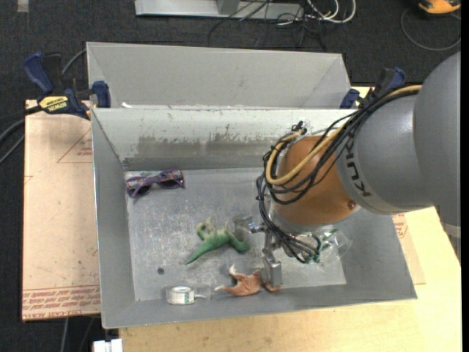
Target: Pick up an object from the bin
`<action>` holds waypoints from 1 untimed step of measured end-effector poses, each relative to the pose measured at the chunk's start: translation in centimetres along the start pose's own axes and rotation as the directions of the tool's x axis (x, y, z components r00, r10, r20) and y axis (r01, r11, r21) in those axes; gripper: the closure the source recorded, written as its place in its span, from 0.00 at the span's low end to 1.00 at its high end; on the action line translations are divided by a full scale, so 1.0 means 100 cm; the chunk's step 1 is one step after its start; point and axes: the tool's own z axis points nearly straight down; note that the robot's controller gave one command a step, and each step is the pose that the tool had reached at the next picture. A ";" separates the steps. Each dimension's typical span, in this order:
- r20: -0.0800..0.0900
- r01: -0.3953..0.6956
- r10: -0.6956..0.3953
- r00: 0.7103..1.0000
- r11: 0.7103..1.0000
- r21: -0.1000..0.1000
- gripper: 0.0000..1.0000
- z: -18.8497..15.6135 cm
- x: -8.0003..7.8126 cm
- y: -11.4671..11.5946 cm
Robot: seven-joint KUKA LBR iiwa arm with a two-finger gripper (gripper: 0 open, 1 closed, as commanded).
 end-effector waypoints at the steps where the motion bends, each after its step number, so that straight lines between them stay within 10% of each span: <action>1: 0.001 -0.074 0.074 0.997 0.997 -0.013 0.00 -0.001 0.002 0.055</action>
Offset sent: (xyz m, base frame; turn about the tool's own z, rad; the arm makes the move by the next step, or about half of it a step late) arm -0.0284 0.0179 0.0003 -0.2058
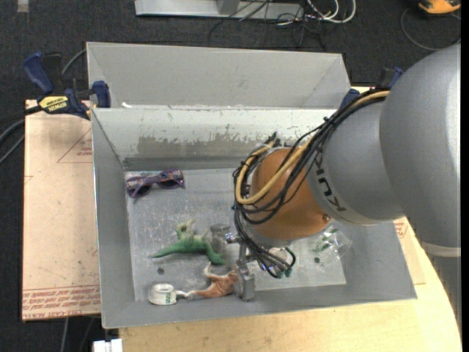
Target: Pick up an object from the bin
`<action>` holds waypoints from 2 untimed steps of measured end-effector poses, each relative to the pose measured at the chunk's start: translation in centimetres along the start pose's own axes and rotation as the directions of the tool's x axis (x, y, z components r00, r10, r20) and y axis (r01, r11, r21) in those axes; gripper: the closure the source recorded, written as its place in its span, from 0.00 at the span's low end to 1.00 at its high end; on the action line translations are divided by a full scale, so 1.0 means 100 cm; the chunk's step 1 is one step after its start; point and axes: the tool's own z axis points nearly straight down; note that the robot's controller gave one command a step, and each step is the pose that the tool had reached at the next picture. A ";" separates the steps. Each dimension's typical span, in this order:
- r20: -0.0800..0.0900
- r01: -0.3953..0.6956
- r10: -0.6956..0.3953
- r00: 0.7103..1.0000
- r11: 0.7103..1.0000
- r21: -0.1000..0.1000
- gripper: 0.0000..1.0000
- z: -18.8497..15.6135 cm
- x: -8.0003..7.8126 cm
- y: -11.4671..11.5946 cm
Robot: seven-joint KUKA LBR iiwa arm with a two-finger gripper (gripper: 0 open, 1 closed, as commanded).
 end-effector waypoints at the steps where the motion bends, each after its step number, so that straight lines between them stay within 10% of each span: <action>1: -0.002 0.275 -0.275 0.961 0.961 0.012 1.00 -0.001 0.016 -0.030; 2: 0.012 0.277 -0.277 0.961 0.961 0.017 0.00 -0.002 0.012 -0.030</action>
Offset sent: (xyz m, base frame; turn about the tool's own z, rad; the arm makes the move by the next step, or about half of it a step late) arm 0.0000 0.0000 0.0000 0.0000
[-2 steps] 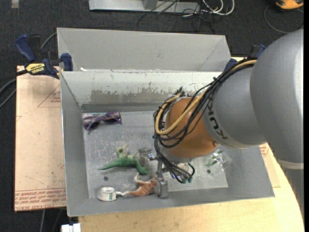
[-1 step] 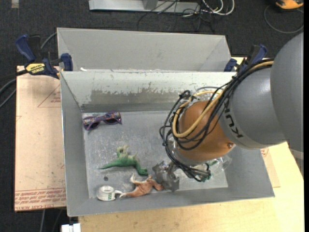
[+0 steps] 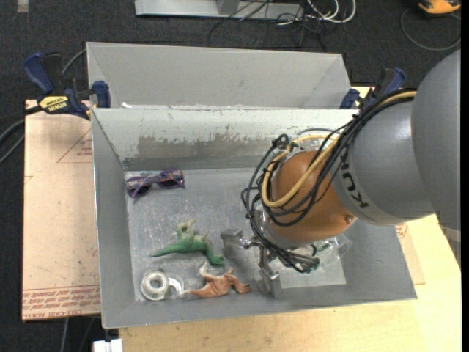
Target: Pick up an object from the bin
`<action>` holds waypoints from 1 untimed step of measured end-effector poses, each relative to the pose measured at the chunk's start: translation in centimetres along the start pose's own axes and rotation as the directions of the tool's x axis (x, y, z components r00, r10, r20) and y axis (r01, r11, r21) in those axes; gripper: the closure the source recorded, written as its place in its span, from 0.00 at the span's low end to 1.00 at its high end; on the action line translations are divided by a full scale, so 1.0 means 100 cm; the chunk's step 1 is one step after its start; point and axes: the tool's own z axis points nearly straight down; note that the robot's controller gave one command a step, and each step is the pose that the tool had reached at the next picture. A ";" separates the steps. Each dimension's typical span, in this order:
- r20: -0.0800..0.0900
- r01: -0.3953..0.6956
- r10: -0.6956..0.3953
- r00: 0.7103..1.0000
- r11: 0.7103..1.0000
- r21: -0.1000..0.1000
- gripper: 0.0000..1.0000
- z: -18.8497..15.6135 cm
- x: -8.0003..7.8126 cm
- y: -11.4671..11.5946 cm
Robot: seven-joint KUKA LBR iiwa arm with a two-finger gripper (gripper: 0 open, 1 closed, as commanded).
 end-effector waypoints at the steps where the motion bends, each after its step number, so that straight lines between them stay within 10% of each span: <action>1: -0.001 0.000 0.000 1.000 1.000 0.000 0.00 0.000 0.000 0.000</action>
Offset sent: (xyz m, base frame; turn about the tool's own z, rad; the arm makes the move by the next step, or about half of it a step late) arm 0.0092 0.0529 -0.0006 -0.0591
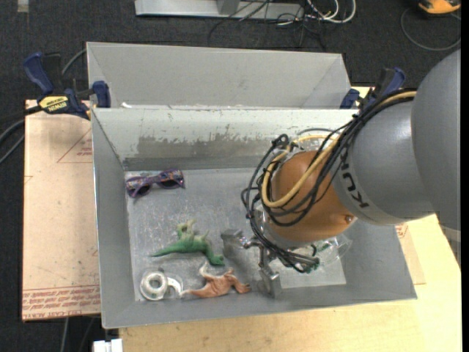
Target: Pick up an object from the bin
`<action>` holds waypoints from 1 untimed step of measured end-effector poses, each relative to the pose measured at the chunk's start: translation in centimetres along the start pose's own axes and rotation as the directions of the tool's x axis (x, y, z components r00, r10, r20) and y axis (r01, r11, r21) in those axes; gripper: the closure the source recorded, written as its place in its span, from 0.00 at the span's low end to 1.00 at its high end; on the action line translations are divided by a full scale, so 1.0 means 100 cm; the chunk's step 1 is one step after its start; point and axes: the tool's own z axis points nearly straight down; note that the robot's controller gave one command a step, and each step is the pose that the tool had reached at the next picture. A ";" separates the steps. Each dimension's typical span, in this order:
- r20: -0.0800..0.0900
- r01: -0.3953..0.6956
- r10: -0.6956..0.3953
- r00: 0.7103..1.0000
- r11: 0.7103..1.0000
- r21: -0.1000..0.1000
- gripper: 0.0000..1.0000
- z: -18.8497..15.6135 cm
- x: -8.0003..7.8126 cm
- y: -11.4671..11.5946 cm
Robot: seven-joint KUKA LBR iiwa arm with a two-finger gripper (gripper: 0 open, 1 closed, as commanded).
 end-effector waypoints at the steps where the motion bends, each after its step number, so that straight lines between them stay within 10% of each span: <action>1: 0.000 0.000 0.000 1.000 1.000 0.000 0.00 0.000 0.000 0.000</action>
Offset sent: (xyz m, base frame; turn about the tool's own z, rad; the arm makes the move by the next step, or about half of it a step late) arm 0.0181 0.0536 0.0053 0.0055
